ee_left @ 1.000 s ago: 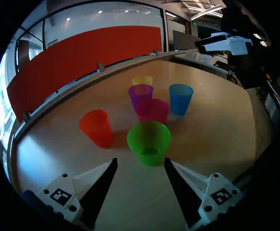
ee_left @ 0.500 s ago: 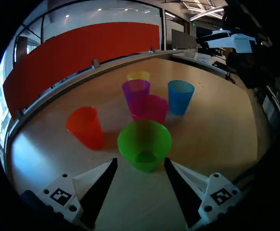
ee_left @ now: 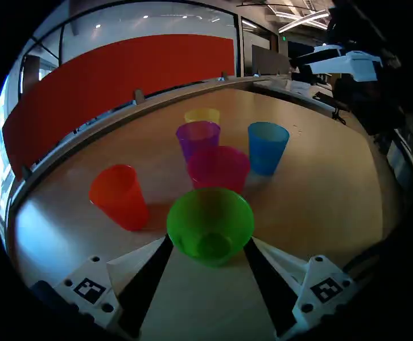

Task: Pour water

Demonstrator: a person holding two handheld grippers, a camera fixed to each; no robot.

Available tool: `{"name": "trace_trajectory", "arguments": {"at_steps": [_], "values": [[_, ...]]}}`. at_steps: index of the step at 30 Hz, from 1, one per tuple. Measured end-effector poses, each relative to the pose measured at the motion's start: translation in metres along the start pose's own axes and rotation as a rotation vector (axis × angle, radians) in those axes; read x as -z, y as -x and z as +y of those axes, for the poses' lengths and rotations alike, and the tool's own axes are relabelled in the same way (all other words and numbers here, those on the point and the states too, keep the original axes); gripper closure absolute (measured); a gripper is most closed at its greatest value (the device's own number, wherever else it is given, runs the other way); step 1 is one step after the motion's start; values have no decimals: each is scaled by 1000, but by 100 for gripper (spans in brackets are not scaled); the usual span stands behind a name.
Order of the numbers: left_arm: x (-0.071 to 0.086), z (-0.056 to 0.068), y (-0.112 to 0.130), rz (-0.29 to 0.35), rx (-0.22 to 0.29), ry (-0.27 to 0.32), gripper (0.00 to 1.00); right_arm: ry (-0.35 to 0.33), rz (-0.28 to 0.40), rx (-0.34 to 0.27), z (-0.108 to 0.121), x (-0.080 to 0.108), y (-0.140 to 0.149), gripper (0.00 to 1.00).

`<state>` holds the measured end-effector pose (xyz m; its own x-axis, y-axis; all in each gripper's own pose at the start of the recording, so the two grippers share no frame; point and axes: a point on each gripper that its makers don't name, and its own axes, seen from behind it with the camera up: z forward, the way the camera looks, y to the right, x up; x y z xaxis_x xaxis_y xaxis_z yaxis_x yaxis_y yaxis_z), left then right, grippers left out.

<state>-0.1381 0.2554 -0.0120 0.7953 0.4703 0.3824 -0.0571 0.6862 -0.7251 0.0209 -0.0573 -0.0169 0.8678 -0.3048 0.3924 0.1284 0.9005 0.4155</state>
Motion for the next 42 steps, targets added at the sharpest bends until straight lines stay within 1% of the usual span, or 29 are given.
{"name": "trace_trajectory", "arguments": {"at_steps": [14,23,28,32,42], "values": [[-11,-1,-2,16,21,-11,10,0,-12,2,4,0,3,0],[-12,-2,-4,25,30,-17,11,-5,-10,2,4,-3,2,1],[-9,0,-7,33,45,-9,15,-8,-11,-2,3,-4,2,0],[-6,0,-12,40,59,-2,16,-8,-10,-7,2,-5,2,1],[10,-10,-28,77,99,-25,17,-7,-4,-9,0,-7,0,0]]}}
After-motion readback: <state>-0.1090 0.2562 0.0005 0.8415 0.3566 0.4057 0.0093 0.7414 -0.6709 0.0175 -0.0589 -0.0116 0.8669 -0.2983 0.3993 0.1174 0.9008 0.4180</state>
